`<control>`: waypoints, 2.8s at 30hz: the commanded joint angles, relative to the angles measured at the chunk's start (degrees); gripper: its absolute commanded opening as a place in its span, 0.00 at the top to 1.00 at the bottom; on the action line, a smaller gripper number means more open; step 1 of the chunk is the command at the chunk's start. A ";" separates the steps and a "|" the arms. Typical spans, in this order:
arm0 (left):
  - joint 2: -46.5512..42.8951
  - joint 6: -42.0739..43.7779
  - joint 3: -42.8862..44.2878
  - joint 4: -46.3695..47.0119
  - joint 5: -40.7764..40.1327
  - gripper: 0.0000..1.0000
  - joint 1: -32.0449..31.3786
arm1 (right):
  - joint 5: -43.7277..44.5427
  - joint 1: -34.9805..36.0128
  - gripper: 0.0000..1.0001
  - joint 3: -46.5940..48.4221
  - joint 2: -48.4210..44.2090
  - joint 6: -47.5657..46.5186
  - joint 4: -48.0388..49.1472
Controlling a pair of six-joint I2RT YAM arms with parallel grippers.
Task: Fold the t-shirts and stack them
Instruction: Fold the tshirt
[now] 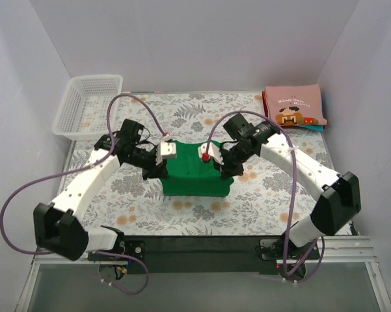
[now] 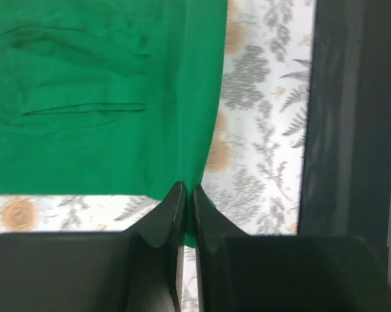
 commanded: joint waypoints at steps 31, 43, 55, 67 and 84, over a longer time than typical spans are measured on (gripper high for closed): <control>40.40 -3.02 30.25 15.50 -0.32 1.00 10.58 | -0.71 -14.62 0.99 39.46 39.03 -9.55 1.54; 43.62 -3.73 33.93 14.18 -1.90 1.00 13.91 | 2.54 -12.42 0.99 45.07 43.13 -9.54 4.26; 49.00 -17.24 32.54 35.25 -5.95 0.69 14.18 | 9.75 -13.56 0.93 47.11 50.02 -0.94 20.52; 44.07 -20.69 30.78 37.47 -2.69 0.97 14.00 | 6.58 -14.61 0.99 36.67 36.57 1.45 21.40; 45.39 -22.01 32.35 42.92 1.52 1.00 13.30 | 3.60 -17.25 0.99 36.75 36.84 3.29 21.49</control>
